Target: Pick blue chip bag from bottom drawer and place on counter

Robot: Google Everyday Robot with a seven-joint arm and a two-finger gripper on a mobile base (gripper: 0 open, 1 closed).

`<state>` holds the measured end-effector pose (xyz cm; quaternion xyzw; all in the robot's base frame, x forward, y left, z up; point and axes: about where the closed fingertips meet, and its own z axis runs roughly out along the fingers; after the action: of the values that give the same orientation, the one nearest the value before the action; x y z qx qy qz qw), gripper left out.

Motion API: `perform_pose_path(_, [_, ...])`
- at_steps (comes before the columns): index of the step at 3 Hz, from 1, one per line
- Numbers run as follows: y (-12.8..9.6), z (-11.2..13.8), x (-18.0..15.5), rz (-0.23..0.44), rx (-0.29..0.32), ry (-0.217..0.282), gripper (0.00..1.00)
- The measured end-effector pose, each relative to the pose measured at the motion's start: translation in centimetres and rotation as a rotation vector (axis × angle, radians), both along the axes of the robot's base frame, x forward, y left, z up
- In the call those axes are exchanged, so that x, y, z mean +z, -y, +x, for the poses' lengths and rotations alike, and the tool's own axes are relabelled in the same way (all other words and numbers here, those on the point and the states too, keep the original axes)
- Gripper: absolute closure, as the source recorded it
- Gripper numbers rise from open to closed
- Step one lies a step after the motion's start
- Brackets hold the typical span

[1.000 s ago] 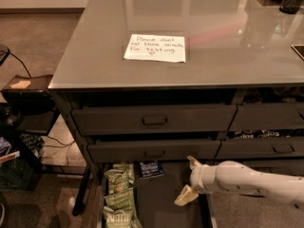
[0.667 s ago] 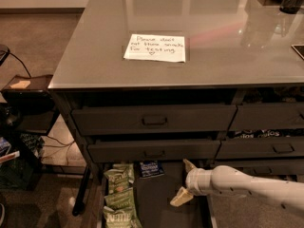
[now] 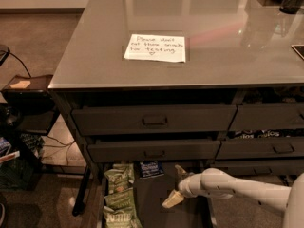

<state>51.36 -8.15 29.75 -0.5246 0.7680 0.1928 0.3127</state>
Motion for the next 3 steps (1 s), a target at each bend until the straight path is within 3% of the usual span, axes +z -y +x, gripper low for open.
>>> perform_pose_path(1, [0.0, 0.0, 0.0, 0.0, 0.0, 0.0, 0.0])
perform_pose_path(3, [-1.2, 1.2, -4.8, 0.035, -0.059, 0.023, 0.0])
